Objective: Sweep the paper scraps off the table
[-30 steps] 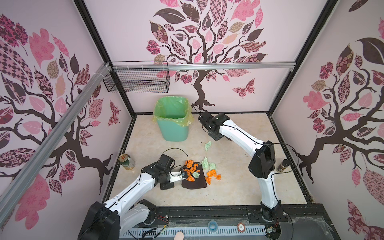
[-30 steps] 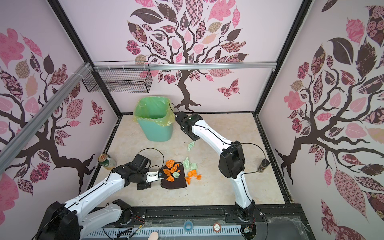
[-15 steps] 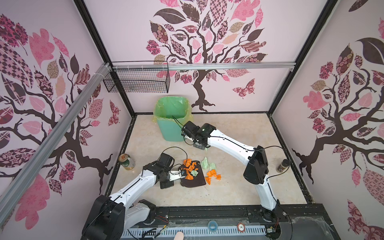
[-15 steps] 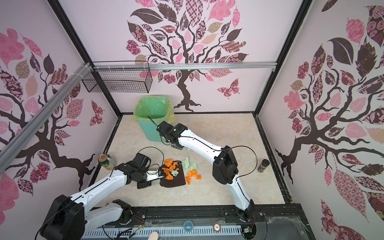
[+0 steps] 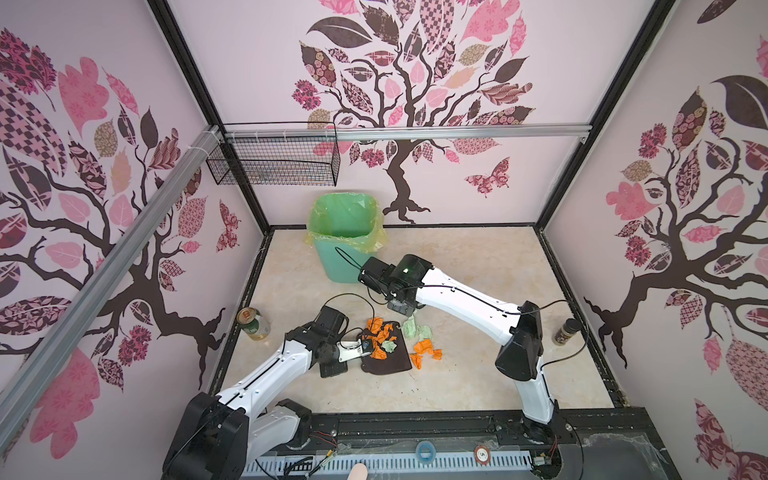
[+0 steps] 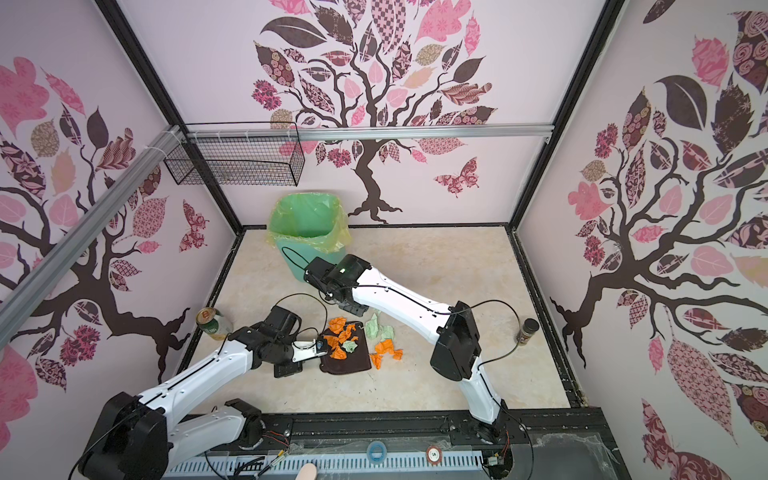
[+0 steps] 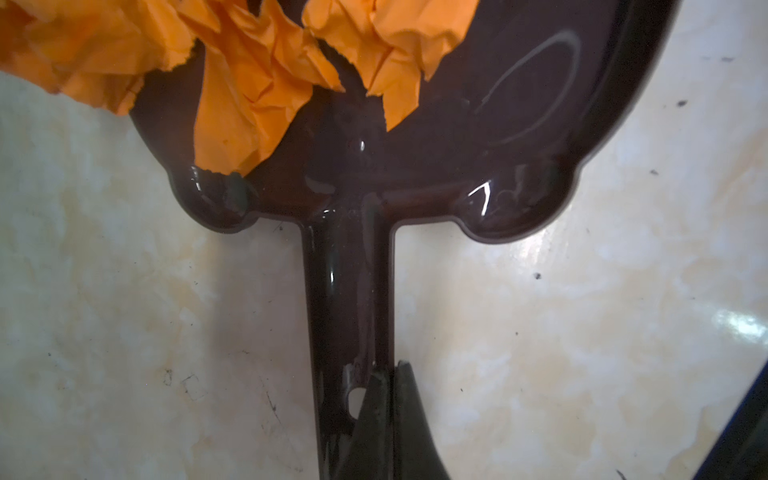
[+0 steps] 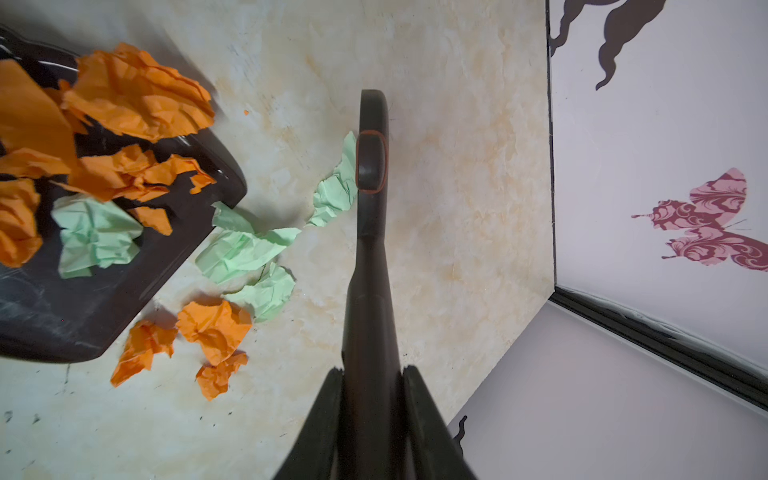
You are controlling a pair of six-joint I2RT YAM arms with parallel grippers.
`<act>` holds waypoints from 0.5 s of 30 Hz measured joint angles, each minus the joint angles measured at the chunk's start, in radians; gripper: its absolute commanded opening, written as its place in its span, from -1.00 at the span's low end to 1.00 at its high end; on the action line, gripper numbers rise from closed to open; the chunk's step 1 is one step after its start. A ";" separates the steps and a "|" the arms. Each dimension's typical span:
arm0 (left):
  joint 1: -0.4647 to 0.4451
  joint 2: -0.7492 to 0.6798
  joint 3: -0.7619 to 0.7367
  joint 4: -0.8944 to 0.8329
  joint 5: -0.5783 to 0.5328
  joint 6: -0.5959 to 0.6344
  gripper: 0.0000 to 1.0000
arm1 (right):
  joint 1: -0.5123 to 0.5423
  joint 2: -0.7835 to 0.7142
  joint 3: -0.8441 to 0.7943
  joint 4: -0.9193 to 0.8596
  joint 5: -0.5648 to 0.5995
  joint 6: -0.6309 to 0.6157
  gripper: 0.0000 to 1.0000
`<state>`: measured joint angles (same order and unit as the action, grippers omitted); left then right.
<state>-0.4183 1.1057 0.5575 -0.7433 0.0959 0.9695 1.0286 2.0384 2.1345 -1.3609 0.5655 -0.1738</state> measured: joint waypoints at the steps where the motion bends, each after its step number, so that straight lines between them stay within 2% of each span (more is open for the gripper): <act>1: 0.003 -0.010 0.000 -0.006 0.000 0.000 -1.00 | 0.008 -0.013 0.012 -0.013 0.005 0.019 -1.00; 6: 0.025 -0.088 0.030 -0.051 0.003 -0.004 -1.00 | 0.016 -0.134 -0.004 -0.034 0.042 0.103 -1.00; 15: 0.032 -0.206 0.090 -0.116 0.015 -0.035 -1.00 | -0.018 -0.324 -0.236 0.004 0.068 0.166 -1.00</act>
<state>-0.3859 0.9001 0.6479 -0.8589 0.1108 0.9344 1.0103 1.7142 1.8988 -1.3571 0.6338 -0.0074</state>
